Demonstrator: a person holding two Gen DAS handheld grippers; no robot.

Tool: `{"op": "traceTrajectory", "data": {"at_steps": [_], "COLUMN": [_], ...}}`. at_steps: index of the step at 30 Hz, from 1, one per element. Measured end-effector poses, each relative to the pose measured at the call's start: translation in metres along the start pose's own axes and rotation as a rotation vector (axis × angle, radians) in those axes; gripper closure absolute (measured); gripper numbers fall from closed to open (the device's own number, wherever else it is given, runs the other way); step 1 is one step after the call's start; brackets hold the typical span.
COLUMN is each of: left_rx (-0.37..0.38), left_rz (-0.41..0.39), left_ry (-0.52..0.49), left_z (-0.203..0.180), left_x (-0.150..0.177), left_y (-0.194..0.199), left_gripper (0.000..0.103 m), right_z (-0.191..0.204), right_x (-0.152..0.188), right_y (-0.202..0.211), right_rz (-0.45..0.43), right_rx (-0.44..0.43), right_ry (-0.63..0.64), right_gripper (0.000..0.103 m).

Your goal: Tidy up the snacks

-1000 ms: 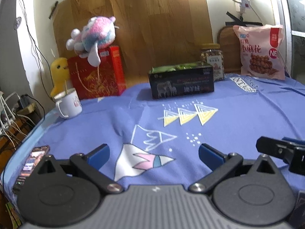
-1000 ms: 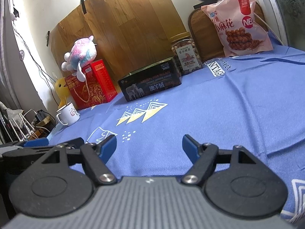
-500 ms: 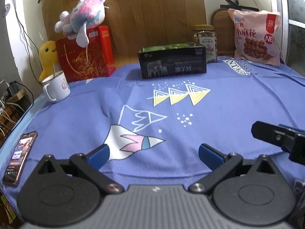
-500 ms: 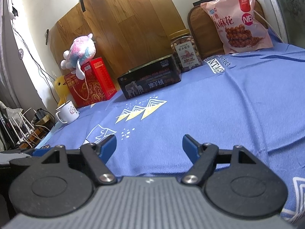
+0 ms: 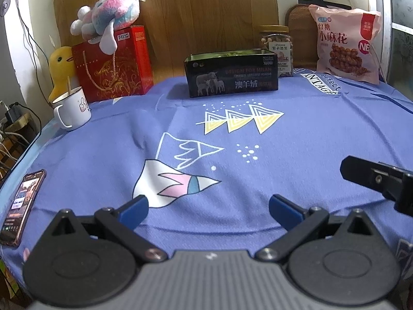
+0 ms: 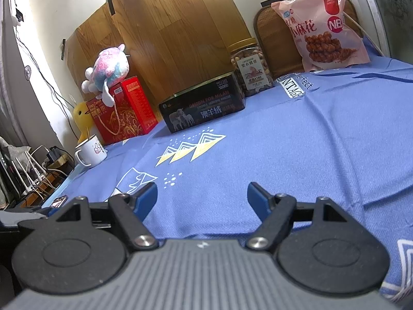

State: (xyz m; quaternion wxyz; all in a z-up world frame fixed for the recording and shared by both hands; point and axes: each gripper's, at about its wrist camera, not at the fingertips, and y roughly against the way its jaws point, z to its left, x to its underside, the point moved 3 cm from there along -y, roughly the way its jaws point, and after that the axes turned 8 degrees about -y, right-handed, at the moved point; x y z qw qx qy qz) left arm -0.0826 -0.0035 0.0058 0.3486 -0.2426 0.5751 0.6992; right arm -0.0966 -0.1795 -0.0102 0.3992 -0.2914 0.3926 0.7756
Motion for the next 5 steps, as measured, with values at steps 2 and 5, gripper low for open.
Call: {"op": "traceTrajectory", "data": {"at_steps": [2,5], "left_rx": [0.002,0.008], "left_rz": [-0.01,-0.016], "left_ry": [-0.007,-0.014], "left_z": [-0.0007,-0.0024], "left_x": [-0.0002,-0.0007], "left_y": [0.0013,0.0021], "left_gripper": [0.0,0.0], "right_z": [0.0,0.0004], "right_x": [-0.0001,0.0004], "right_y": [0.0,-0.0004], "right_rz": [0.0,0.0], "right_rx": [0.0,0.001], "right_ry": [0.001,0.003], "right_gripper": [0.024,0.024]}}
